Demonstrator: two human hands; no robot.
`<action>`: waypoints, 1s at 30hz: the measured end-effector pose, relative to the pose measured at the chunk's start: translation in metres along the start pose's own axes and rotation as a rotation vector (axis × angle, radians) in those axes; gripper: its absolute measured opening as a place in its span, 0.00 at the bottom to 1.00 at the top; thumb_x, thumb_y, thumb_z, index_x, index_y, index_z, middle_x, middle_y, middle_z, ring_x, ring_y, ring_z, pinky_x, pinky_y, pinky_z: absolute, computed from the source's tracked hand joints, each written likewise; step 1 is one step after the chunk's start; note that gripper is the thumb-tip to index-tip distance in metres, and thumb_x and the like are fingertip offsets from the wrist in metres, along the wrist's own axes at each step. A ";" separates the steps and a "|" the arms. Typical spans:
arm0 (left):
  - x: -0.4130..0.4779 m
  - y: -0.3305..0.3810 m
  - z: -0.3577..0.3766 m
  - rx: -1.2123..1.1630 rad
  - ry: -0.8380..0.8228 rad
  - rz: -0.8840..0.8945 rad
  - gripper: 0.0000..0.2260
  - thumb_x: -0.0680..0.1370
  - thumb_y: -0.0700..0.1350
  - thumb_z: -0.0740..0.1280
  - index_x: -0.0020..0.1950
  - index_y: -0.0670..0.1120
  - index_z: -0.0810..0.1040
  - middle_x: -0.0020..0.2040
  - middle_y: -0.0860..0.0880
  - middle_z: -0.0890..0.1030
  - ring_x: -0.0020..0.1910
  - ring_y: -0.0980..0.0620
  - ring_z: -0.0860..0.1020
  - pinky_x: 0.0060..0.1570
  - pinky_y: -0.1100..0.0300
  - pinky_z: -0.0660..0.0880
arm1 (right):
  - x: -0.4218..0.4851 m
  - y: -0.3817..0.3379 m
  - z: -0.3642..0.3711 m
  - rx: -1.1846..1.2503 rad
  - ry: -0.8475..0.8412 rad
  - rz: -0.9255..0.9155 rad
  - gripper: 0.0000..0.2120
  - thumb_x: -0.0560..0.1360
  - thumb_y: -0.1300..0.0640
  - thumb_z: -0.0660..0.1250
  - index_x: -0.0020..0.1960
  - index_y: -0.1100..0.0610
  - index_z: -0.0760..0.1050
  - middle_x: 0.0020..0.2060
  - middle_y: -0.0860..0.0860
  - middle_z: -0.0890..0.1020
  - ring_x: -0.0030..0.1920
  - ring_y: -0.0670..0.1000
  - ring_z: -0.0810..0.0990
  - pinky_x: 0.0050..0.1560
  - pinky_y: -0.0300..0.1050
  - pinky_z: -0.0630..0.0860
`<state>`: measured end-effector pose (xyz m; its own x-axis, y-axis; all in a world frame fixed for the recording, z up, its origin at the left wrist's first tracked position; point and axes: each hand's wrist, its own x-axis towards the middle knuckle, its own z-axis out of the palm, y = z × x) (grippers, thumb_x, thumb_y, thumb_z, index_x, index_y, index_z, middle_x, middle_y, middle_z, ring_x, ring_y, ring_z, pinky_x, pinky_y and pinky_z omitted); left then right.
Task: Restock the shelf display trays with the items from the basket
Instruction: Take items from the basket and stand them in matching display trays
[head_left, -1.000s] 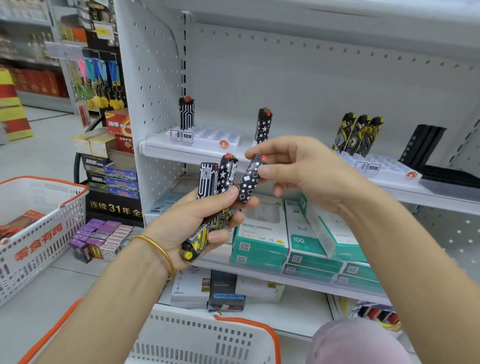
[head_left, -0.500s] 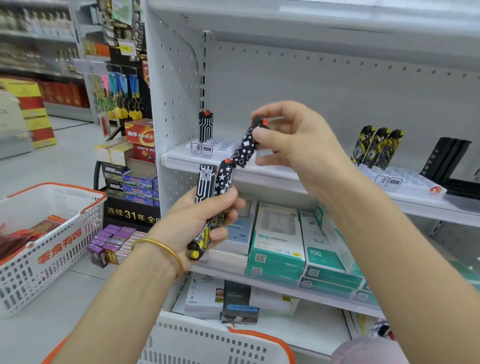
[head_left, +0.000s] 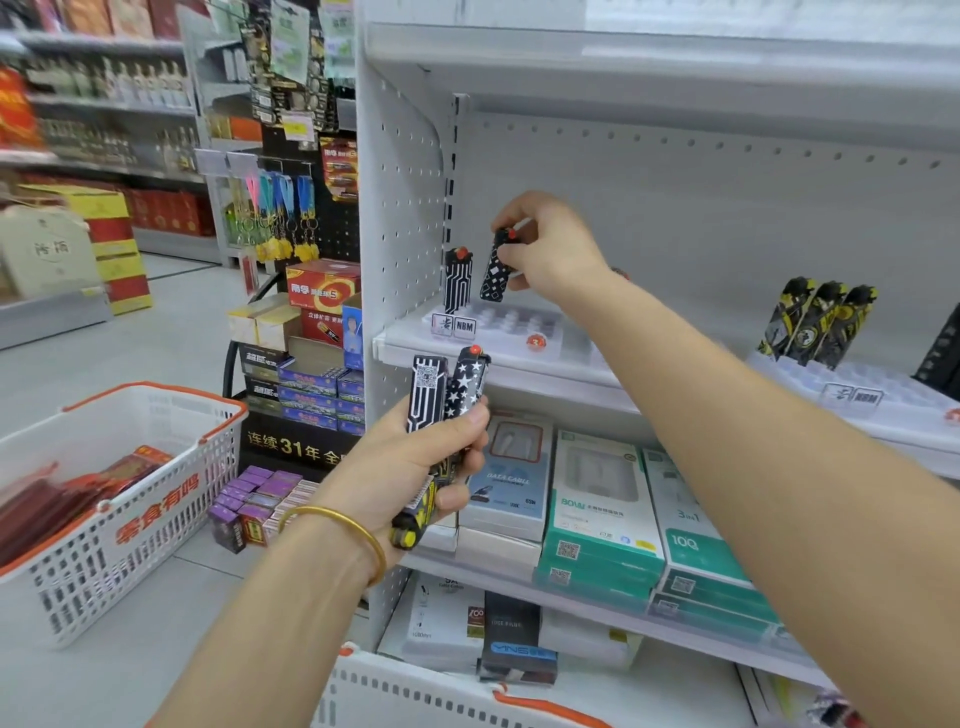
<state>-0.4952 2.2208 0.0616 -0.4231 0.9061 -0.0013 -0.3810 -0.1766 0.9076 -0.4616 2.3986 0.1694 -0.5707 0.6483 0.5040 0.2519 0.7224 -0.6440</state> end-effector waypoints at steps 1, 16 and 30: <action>0.001 0.000 0.000 -0.004 -0.002 -0.001 0.26 0.64 0.43 0.71 0.60 0.37 0.74 0.33 0.48 0.76 0.31 0.54 0.74 0.19 0.67 0.64 | 0.001 0.001 0.001 -0.015 -0.004 -0.003 0.10 0.76 0.67 0.61 0.56 0.58 0.73 0.47 0.53 0.73 0.43 0.55 0.76 0.47 0.51 0.80; 0.008 -0.001 -0.002 -0.067 0.002 -0.043 0.19 0.70 0.37 0.69 0.60 0.36 0.74 0.34 0.47 0.77 0.31 0.53 0.75 0.18 0.67 0.63 | 0.015 0.004 0.016 -0.132 -0.113 0.009 0.12 0.78 0.69 0.57 0.58 0.60 0.74 0.49 0.56 0.73 0.51 0.58 0.76 0.55 0.56 0.76; 0.006 -0.001 -0.001 -0.052 -0.020 0.002 0.26 0.61 0.40 0.72 0.58 0.39 0.74 0.37 0.45 0.77 0.33 0.53 0.74 0.19 0.67 0.64 | -0.052 -0.027 -0.014 -0.045 -0.108 -0.107 0.08 0.75 0.64 0.62 0.49 0.55 0.77 0.38 0.53 0.80 0.30 0.45 0.78 0.29 0.41 0.75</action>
<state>-0.4981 2.2261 0.0608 -0.4074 0.9132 0.0092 -0.4229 -0.1975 0.8844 -0.4277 2.3486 0.1693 -0.6764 0.5392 0.5017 0.2188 0.7976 -0.5622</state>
